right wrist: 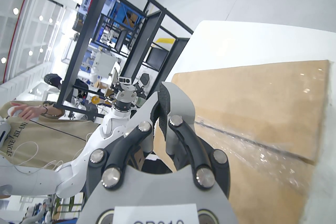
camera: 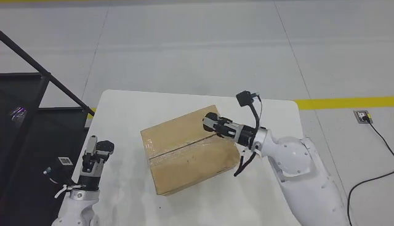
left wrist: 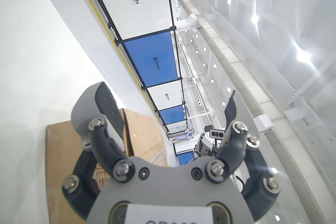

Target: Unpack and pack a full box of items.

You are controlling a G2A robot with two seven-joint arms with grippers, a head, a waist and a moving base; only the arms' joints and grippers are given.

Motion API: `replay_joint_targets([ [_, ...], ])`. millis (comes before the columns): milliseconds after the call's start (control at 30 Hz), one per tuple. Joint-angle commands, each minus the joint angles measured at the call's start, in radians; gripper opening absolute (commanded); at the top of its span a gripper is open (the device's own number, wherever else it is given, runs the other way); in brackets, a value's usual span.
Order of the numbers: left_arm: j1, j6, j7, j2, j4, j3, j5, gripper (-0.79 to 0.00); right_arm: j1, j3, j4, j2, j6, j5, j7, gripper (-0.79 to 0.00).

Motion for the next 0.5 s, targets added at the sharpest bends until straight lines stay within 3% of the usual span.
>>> replay_joint_targets([
  [0, -0.004, 0.003, -0.007, 0.001, 0.000, -0.003, -0.001, 0.000, -0.015, 0.019, -0.007, 0.002, 0.004, 0.003, -0.008, 0.000],
  [33, -0.003, 0.002, -0.005, 0.001, 0.000, -0.002, -0.001, -0.001, -0.015, 0.017, -0.007, 0.002, 0.003, 0.002, -0.006, -0.768],
  [267, -0.004, 0.003, -0.007, 0.001, 0.000, -0.003, -0.001, -0.001, -0.014, 0.019, -0.007, 0.002, 0.004, 0.003, -0.008, -0.318],
  [467, -0.004, 0.003, -0.007, 0.001, 0.000, -0.003, -0.001, -0.001, -0.014, 0.019, -0.007, 0.002, 0.004, 0.003, -0.008, -0.067],
])
